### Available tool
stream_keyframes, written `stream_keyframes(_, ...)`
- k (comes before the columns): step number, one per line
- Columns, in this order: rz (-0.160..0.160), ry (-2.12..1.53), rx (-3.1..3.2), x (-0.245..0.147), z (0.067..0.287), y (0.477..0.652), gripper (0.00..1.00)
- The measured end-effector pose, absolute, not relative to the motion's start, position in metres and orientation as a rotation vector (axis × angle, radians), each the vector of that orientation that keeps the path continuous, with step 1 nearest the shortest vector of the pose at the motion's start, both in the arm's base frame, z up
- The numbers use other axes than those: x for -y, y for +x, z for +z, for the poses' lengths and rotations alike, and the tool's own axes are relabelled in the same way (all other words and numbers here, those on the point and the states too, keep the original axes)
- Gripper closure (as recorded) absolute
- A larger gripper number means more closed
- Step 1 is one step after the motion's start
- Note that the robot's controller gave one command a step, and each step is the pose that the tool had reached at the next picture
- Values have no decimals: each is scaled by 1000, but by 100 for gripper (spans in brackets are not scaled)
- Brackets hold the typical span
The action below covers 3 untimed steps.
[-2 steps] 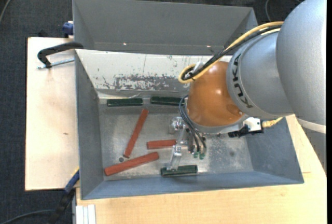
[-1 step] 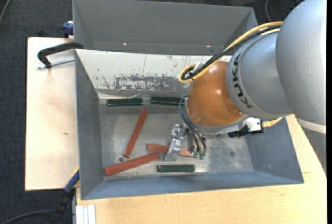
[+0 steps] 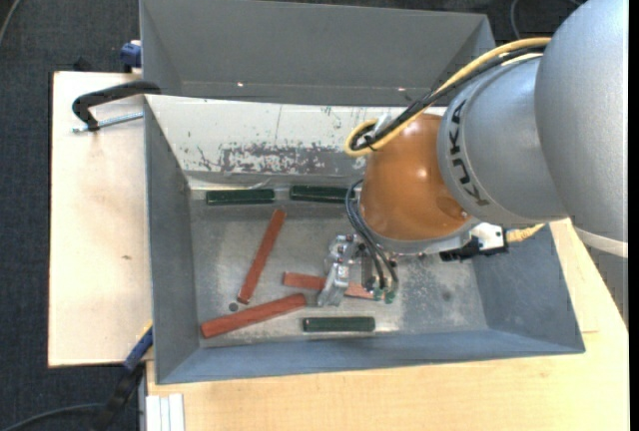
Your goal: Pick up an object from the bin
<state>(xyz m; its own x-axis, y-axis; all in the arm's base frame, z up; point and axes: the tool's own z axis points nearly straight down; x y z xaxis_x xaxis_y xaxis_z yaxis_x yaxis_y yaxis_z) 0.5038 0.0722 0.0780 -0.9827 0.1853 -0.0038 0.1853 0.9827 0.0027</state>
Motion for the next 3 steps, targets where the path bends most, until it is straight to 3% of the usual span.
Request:
stream_keyframes(1,4,292,-3123,-73,87,505,100)
stream_keyframes(2,6,290,-3118,-74,143,507,100)
stream_keyframes(3,5,289,-3122,-75,156,509,100)
